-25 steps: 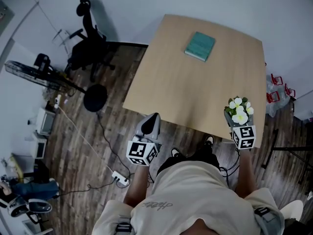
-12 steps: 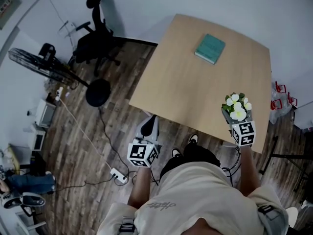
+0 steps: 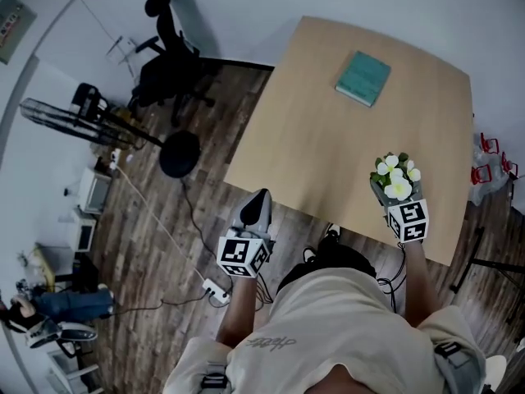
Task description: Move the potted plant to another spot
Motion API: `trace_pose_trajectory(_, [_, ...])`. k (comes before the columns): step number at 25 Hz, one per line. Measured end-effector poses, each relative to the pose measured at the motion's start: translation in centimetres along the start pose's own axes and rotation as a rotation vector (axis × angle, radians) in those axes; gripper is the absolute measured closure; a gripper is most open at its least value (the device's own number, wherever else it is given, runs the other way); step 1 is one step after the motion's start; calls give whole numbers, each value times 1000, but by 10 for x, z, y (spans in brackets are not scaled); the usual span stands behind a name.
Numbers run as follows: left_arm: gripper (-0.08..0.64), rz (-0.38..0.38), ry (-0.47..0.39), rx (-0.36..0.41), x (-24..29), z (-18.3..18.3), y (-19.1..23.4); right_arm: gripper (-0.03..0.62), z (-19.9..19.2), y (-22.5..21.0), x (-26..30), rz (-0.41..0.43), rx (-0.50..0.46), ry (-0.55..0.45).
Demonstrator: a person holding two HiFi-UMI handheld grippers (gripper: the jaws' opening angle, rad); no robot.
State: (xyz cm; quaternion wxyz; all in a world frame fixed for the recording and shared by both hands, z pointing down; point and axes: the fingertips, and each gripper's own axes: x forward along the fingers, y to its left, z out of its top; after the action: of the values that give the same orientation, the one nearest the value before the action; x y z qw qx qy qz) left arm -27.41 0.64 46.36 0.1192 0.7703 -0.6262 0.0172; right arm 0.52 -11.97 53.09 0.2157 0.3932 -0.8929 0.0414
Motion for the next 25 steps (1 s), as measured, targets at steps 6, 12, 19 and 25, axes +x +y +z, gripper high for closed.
trace_pose_trajectory(6, [540,-45,0,62,61,29,-9,252,-13,-31,18,-15,-9,17])
trace_pose_trajectory(12, [540,-101,11,54,112,46,-25,252,-22,-62,35,-33,56,-4])
trace_pose_trajectory(19, [540,-119,37,70,143,45,-36,252,-21,-78,48,-20,86,-25])
trace_pose_trajectory(25, [540,-144,51,50,156,45,-45,252,-22,-75,52,1,123,-22])
